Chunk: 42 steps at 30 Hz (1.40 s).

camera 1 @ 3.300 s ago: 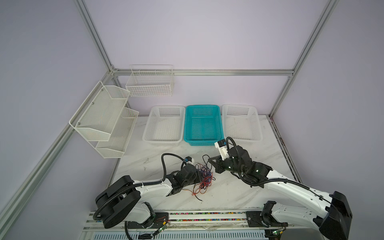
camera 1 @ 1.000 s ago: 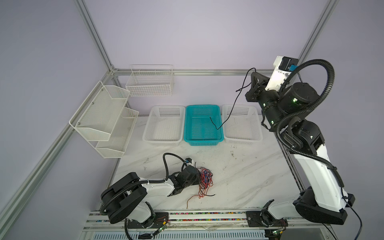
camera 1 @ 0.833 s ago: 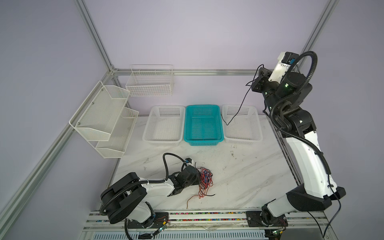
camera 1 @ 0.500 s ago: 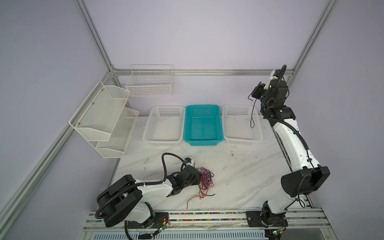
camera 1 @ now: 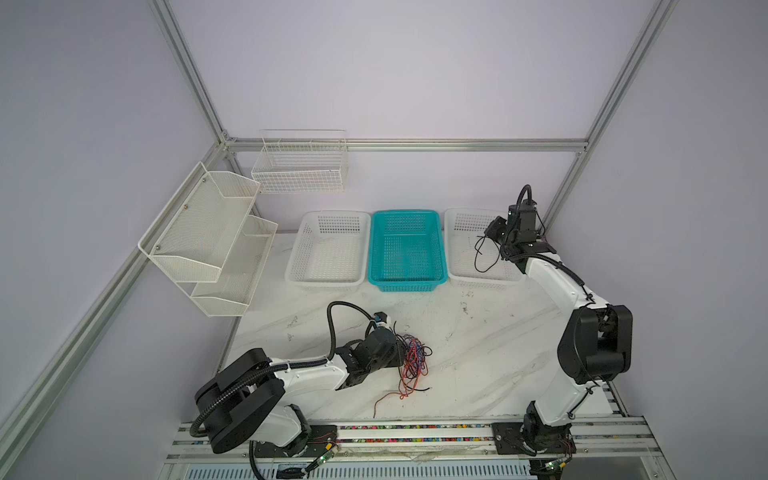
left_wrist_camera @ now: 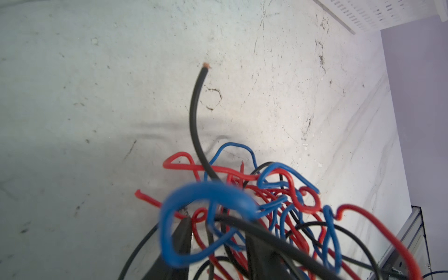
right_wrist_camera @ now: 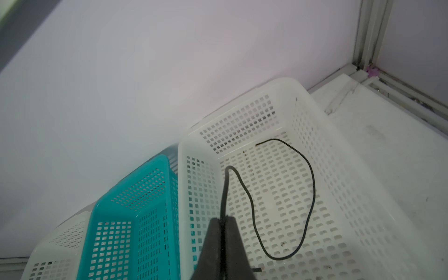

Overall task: Untangle the cables
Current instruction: 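Lower the black wire into the far white basket and open the right gripper, then move the right gripper back to the wire pile beside the left gripper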

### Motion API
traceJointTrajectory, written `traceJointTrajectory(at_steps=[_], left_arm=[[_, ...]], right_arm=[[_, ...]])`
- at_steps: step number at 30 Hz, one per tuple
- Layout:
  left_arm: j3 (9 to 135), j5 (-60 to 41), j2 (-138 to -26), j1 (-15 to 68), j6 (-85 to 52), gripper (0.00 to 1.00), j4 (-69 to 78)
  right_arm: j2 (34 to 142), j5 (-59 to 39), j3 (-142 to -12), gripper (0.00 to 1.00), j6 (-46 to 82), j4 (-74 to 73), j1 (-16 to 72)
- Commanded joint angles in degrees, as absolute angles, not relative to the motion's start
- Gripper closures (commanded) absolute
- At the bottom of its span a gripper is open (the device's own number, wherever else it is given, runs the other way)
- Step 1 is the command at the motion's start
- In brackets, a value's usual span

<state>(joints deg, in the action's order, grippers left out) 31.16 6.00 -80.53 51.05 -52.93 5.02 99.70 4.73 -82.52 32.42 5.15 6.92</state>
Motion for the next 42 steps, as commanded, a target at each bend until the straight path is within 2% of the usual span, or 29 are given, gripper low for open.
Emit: traceJointTrajectory(at_steps=[1,2,9,12,17,21,26,30,37,42], left_arm=[[36.94,6.90,-79.25,51.12,-49.95,0.60,4.03],[37.40,7.19,-78.98,51.08,-49.30,0.59,3.27],[40.12,8.59,-76.73,51.07,-46.12,0.55,-0.75],[40.70,8.90,-75.58,51.08,-45.21,0.53,-1.64],[41.07,8.66,-74.19,51.07,-44.17,0.49,-2.26],[41.31,8.52,-72.22,51.07,-42.68,0.42,-3.04],[40.42,10.16,-67.52,50.98,-40.81,0.36,-5.33],[38.40,10.96,-63.39,50.94,-40.54,0.33,-5.80],[36.21,12.77,-58.56,50.88,-41.65,0.32,-10.36],[33.29,15.54,-54.67,50.83,-44.31,0.31,-13.28]], right_arm=[[98.35,7.76,-80.95,1.00,37.24,5.42,7.53],[98.20,8.25,-80.74,0.98,37.35,5.89,7.72],[93.46,9.63,-78.25,0.64,37.50,6.34,8.75],[90.58,10.06,-77.27,0.56,37.53,6.32,9.73],[84.49,9.97,-74.29,0.53,38.08,5.96,11.59],[78.99,6.20,-69.97,0.52,35.05,5.11,17.19],[70.17,-8.88,-60.79,0.50,30.38,3.51,22.92],[66.05,-15.98,-54.52,0.50,25.93,6.02,29.25],[64.83,-14.69,-47.02,0.50,23.97,4.33,43.56],[68.24,-9.17,-45.24,0.50,22.70,5.24,50.83]])
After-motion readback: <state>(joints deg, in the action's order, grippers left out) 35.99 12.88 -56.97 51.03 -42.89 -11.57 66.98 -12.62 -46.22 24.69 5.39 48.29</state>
